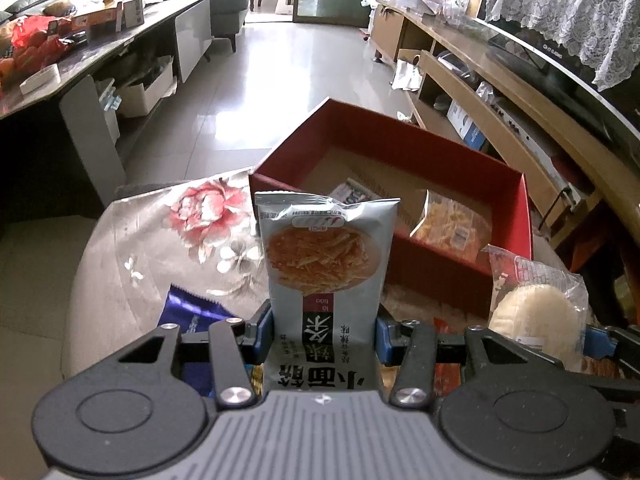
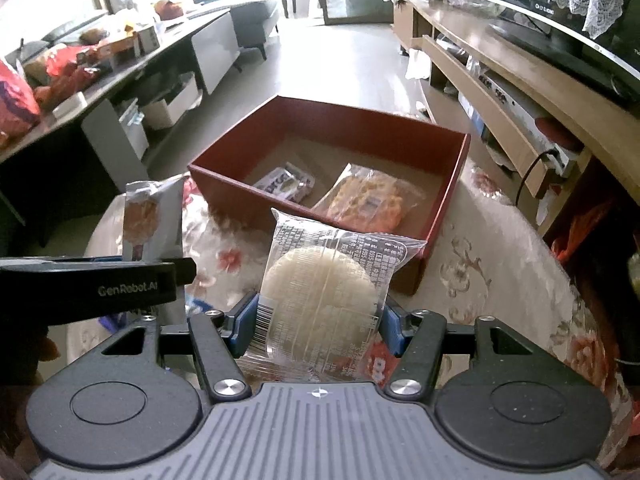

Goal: Organize snacks
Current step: 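Carry both packets into the red box and open both tools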

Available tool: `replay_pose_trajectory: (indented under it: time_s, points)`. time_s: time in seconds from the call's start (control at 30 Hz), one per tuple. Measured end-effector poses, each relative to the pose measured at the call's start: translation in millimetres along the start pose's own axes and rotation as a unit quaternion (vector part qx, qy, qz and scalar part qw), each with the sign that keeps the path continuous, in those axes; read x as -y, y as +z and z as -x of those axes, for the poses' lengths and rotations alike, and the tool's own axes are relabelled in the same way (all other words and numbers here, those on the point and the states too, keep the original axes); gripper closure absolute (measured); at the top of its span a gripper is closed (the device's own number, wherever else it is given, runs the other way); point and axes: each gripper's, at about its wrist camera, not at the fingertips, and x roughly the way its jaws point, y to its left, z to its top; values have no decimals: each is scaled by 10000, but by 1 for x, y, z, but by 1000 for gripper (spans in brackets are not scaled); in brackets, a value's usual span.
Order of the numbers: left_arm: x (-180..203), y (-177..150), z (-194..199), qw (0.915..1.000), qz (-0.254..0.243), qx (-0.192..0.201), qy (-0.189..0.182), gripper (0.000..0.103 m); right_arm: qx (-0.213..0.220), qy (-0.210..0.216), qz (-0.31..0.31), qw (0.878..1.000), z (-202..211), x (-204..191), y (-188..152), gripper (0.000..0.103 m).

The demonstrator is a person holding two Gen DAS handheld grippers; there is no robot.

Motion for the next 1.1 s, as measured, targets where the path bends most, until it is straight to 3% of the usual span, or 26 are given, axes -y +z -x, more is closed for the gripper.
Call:
replay_pose_trajectory:
  time_s: [0.53, 1.1]
  points:
    - [18, 60, -32, 9997, -44, 218, -37, 51, 179, -97, -166, 9997, -24, 17, 48, 35]
    - [47, 108, -107, 9996, -131, 233, -21, 51, 25, -265, -341, 9991, -87, 43, 84, 35]
